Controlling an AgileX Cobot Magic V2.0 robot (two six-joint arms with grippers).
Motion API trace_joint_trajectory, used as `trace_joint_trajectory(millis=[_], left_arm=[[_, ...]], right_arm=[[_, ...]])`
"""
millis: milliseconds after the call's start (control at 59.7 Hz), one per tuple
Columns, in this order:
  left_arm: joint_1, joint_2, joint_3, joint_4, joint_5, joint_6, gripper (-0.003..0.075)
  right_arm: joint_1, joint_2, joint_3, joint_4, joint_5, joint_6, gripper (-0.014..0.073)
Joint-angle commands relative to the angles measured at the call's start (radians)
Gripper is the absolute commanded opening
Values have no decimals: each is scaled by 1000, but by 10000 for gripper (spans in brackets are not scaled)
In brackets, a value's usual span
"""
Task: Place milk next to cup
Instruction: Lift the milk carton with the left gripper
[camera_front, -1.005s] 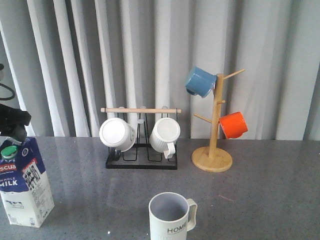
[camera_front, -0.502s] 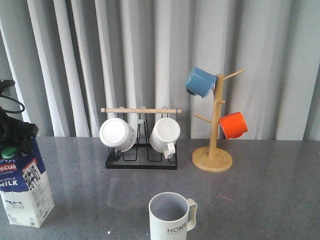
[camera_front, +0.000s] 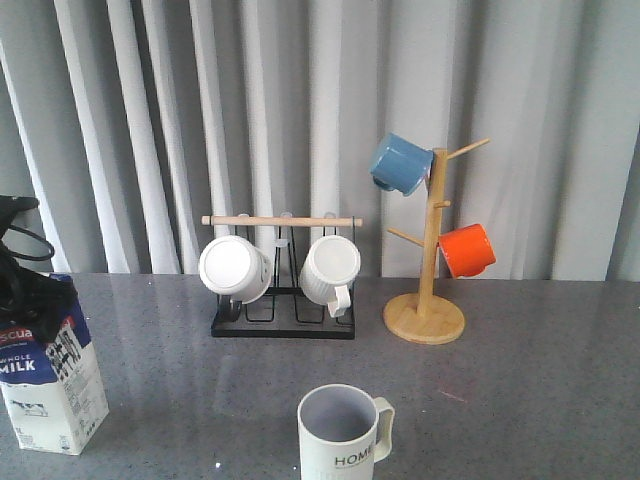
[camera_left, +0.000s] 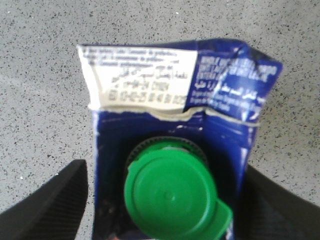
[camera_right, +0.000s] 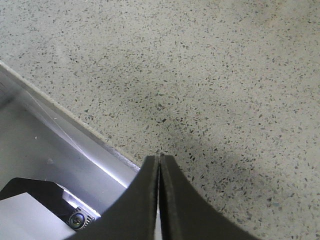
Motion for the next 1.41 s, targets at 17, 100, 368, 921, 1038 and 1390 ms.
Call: trace_joint_trajectory(millis=[17,100,368,921,1038,1390], left_arm=[[-2,-51,-23,5,-43,-9,436],[-2,-51,-23,4,-56,-9,368],[-2,-56,-35,-8,-74,-9,135],[-24,-113,-389,-689,-59,160,-4],[-81,-113,-409,-733,-108,182,-4],[-227,-33,-392,-420,-10,99,-3]], right_arm=[[-3,4,-25,8,-55,-2,-4],[-3,4,-25,9,-55,-2,-4],[-3,4,-25,10,-55,-2,-4],[-3,4,-25,12,-55,-1,-4],[-3,4,-25,16,-55,-1,-4],[-3,4,-25,18,-51,-1,-4]])
